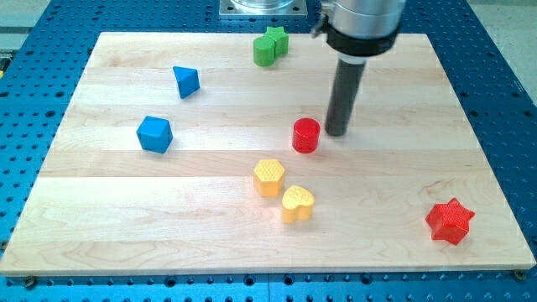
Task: Push the red circle into the red star
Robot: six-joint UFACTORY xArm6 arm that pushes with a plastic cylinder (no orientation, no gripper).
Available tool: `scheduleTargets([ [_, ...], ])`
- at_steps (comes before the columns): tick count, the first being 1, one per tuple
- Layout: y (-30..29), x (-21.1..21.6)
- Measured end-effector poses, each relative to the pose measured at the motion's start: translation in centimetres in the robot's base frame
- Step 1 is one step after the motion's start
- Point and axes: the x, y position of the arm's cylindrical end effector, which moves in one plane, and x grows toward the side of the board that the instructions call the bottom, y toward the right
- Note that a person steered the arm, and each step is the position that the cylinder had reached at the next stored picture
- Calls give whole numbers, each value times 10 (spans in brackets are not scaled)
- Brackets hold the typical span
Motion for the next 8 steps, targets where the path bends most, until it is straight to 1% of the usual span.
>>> scheduleTargets([
  [1,-53,-10],
  [2,-74,15],
  [3,-17,50],
  [4,20,62],
  [5,28,45],
  [6,43,60],
  [7,62,104],
  [8,76,111],
])
